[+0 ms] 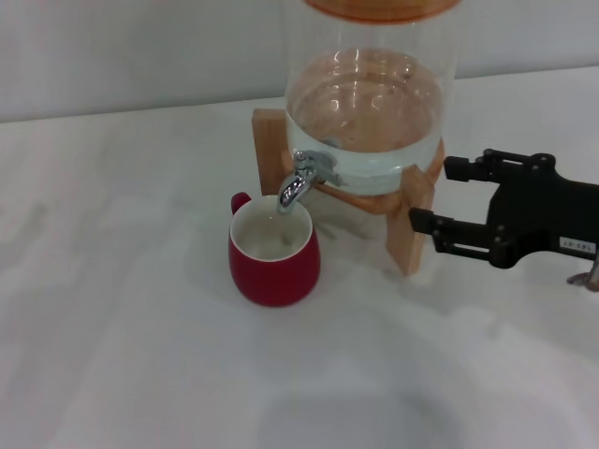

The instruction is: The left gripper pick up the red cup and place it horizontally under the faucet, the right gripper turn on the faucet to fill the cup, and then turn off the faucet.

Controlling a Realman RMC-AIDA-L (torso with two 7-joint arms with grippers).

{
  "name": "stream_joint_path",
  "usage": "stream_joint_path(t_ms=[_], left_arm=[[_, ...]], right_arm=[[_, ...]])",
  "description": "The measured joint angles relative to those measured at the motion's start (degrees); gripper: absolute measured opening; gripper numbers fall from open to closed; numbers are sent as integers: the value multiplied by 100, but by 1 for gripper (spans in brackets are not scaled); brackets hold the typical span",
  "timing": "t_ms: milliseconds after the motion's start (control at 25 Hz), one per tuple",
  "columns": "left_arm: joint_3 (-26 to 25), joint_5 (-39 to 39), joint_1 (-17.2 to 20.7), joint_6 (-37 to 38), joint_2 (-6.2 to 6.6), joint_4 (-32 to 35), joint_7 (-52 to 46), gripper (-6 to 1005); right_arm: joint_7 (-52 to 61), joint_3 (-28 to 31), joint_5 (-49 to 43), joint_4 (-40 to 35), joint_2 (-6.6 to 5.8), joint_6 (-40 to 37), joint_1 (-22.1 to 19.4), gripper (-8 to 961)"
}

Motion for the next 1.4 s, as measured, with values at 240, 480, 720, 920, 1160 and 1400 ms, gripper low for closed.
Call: stream_joint_path(t_ms=[240,480,720,920,1160,1400], left_arm=[[-3,140,-202,194,4,-7,-32,833],[-3,213,-256,235,9,-32,-35,833],[-4,198,-159,181,-8,-8,-39,833],[-3,185,-153,168,-16,-5,-46,833],[-3,180,-153,168,-16,-5,-49,833],[-4,178,-153,178,-16,-2,-53,833]], right_arm=[[53,-726,-178,157,-15,-449,86,722],[416,-1002,-524,-152,-23,-850,528,722],[536,-983,-513,-609,-24,-894,945,722],[593,-980,-528,-788,-29,-983,1113,722],[612,-1034,-532,-881,-26,-1051,1233,722],[612,-1142,-536,-879,-30,-994,1306,722]])
